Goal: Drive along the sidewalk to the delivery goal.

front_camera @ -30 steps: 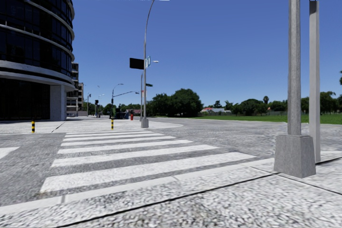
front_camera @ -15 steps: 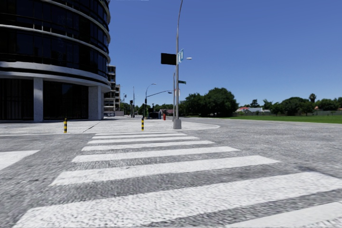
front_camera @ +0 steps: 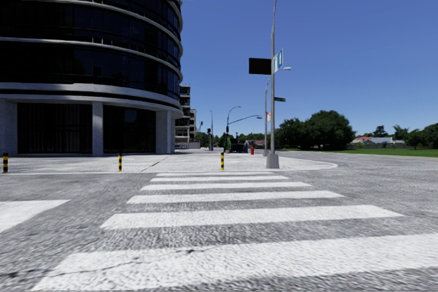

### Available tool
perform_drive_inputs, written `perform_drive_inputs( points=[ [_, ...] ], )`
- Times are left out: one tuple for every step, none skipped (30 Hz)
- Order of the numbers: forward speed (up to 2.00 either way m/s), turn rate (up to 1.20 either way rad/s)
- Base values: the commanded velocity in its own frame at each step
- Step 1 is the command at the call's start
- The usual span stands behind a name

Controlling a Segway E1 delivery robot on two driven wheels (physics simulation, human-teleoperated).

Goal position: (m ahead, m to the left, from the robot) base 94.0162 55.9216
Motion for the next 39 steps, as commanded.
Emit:
perform_drive_inputs(
  points=[
    [2.00, 0.42],
    [2.00, 0.31],
    [1.96, 0.23],
    [1.87, 0.21],
    [1.87, 0.21],
    [1.78, 0.20],
    [1.70, 0.18],
    [1.66, 0.11],
    [1.64, 0.08],
    [1.64, 0.08],
    [1.62, 0.07],
    [1.61, 0.07],
    [1.61, 0.07],
    [1.60, 0.07],
    [1.60, 0.07],
    [1.60, 0.07],
    [1.60, 0.10],
    [1.60, 0.13],
    [1.60, 0.16],
    [1.60, 0.17],
    [1.60, 0.17],
    [1.60, 0.17],
    [1.60, 0.18],
    [1.60, 0.20],
    [1.60, 0.21],
    [1.60, 0.21],
    [1.60, 0.22],
    [1.60, 0.26],
    [1.60, 0.31],
    [1.60, 0.35],
    [1.60, 0.35],
    [1.60, 0.36],
    [1.60, 0.36],
    [1.60, 0.36],
    [1.60, 0.36],
    [1.60, 0.36],
    [1.60, 0.36],
    [1.59, 0.36],
    [1.59, 0.36]
  ],
)
